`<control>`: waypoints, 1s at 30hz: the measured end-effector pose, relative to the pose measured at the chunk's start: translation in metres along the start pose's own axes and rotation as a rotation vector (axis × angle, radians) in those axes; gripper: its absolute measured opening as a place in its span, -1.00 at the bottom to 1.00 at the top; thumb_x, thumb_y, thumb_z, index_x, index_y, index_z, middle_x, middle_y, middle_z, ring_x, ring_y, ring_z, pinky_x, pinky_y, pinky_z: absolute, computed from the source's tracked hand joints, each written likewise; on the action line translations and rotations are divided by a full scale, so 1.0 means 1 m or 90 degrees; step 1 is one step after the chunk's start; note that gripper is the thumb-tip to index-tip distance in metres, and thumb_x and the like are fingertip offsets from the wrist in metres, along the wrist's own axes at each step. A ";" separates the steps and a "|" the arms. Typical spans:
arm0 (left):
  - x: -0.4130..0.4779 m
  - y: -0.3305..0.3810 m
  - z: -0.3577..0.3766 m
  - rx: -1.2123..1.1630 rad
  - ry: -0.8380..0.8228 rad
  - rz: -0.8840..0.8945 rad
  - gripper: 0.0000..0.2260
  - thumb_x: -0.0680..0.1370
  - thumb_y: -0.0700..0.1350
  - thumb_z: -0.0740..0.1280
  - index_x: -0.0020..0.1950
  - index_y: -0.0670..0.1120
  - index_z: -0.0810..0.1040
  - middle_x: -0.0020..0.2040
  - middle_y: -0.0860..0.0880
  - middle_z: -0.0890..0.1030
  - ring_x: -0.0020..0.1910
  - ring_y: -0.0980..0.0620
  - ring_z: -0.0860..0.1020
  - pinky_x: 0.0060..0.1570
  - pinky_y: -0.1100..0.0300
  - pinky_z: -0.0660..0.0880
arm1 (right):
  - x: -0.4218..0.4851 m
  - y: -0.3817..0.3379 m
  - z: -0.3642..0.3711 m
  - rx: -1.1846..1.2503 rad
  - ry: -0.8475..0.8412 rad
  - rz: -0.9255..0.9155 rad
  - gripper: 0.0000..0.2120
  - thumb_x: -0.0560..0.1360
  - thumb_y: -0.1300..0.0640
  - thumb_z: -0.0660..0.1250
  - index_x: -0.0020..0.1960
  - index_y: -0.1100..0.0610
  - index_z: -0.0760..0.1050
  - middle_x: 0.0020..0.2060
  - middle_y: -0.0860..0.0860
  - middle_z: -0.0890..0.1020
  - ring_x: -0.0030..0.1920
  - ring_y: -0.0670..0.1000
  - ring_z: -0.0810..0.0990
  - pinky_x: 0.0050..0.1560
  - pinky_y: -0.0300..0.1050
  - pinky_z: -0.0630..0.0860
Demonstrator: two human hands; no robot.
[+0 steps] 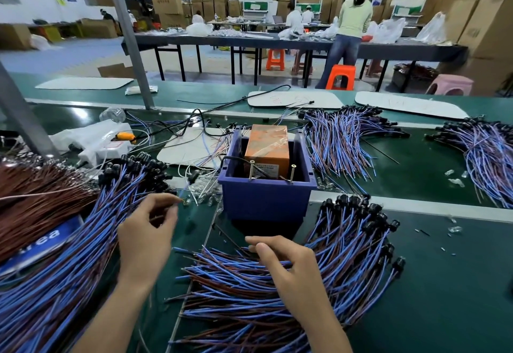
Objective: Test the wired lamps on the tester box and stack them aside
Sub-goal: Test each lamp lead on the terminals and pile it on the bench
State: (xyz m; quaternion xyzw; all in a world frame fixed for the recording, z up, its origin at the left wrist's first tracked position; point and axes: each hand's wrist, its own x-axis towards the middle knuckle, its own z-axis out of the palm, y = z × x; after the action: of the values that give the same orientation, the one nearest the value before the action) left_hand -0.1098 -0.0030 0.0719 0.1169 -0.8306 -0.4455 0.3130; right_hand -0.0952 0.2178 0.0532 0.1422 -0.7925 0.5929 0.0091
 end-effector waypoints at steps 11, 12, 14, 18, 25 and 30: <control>-0.058 0.042 0.027 -0.196 -0.376 -0.055 -0.78 0.48 -0.26 0.41 -0.24 0.05 0.53 -0.31 -0.06 0.66 -0.43 0.09 0.54 -0.40 0.31 0.44 | -0.003 -0.010 -0.002 0.195 0.205 -0.071 -0.77 0.57 0.22 0.25 0.09 0.02 0.62 -0.09 -0.07 0.70 -0.02 -0.09 0.66 -0.01 -0.29 0.55; -0.055 0.040 0.025 -0.180 -0.414 -0.057 -0.79 0.48 -0.25 0.41 -0.24 0.04 0.52 -0.30 -0.05 0.67 -0.45 0.10 0.51 -0.40 0.31 0.43 | -0.002 -0.010 -0.003 0.245 0.293 -0.067 -0.81 0.55 0.26 0.27 0.05 0.08 0.62 -0.14 -0.04 0.70 -0.07 -0.05 0.68 -0.04 -0.28 0.57; -0.048 0.035 0.017 -0.134 -0.515 -0.049 -0.83 0.50 -0.26 0.39 -0.20 0.00 0.53 -0.26 -0.04 0.68 -0.45 0.11 0.46 -0.39 0.32 0.42 | -0.001 -0.009 -0.009 0.347 0.480 -0.040 -0.85 0.52 0.35 0.29 -0.02 0.15 0.58 -0.24 -0.03 0.71 -0.18 0.00 0.70 -0.09 -0.26 0.60; -0.028 0.022 -0.005 -0.035 -0.611 -0.036 -0.89 0.50 -0.23 0.40 -0.17 -0.03 0.60 -0.26 -0.05 0.68 -0.43 0.12 0.46 -0.38 0.30 0.41 | 0.003 0.002 -0.024 0.319 0.712 0.013 -0.78 0.53 0.39 0.27 -0.06 0.08 0.54 -0.35 -0.23 0.65 -0.36 -0.13 0.64 -0.23 -0.37 0.55; -0.006 0.019 -0.033 0.029 -0.518 0.006 -0.88 0.40 -0.11 0.49 -0.28 0.11 0.66 -0.35 0.01 0.64 -0.45 0.24 0.48 -0.38 0.43 0.38 | 0.003 0.017 -0.020 -0.052 0.611 -0.001 -0.81 0.53 0.34 0.31 -0.12 0.06 0.53 -0.03 0.03 0.69 -0.39 -0.22 0.52 -0.35 -0.54 0.37; -0.007 0.031 -0.039 0.009 -0.550 0.010 -0.79 0.44 -0.26 0.46 -0.24 0.07 0.64 -0.34 -0.07 0.64 -0.42 0.17 0.54 -0.33 0.37 0.46 | 0.005 0.019 -0.011 -0.295 0.439 0.052 -0.88 0.47 0.30 0.40 -0.06 0.12 0.61 0.50 0.16 0.22 0.42 0.16 0.24 0.03 -0.34 0.31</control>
State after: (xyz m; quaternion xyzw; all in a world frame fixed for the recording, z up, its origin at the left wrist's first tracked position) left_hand -0.0777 -0.0079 0.1095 -0.0848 -0.8891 -0.4456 -0.0604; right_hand -0.1066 0.2316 0.0396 -0.1021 -0.8606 0.4117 0.2818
